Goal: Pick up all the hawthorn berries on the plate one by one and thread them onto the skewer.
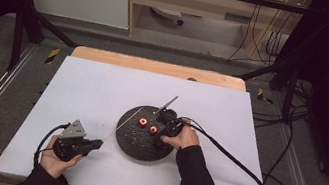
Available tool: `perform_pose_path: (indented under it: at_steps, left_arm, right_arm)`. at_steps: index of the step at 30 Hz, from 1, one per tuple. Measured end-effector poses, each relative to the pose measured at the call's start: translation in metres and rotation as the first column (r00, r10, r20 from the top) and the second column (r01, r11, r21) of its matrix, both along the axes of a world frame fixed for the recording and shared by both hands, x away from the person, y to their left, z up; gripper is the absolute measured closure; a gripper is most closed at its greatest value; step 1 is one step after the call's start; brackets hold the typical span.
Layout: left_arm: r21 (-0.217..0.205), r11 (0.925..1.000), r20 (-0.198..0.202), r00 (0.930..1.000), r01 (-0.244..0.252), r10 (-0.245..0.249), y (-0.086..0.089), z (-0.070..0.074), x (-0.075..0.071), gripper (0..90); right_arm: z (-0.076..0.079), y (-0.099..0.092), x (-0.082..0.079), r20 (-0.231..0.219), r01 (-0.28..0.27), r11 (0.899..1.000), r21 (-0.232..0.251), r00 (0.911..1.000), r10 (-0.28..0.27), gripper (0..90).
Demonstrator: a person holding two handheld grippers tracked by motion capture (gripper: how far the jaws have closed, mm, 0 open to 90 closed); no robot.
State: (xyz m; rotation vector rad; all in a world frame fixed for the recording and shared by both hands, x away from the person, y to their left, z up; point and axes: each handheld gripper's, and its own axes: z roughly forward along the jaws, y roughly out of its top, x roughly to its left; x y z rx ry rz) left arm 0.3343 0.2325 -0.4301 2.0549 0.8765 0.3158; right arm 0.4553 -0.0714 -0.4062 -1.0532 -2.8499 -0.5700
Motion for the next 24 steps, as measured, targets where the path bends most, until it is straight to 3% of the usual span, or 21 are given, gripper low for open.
perform_pose_path:
  at_steps: [14,24]
  left_arm:
    - [0.001,1.0,0.001,1.0,0.001,-0.001,0.0,0.0,0.0,88.3]
    - [0.003,1.0,0.005,1.0,0.0,0.0,-0.001,0.0,-0.001,88.3]
  right_arm:
    - [0.001,0.004,0.002,-0.043,0.024,1.0,-0.01,0.9988,-0.024,60.9]
    - [0.013,-0.002,-0.002,0.01,0.036,0.999,0.036,0.9993,-0.036,61.1]
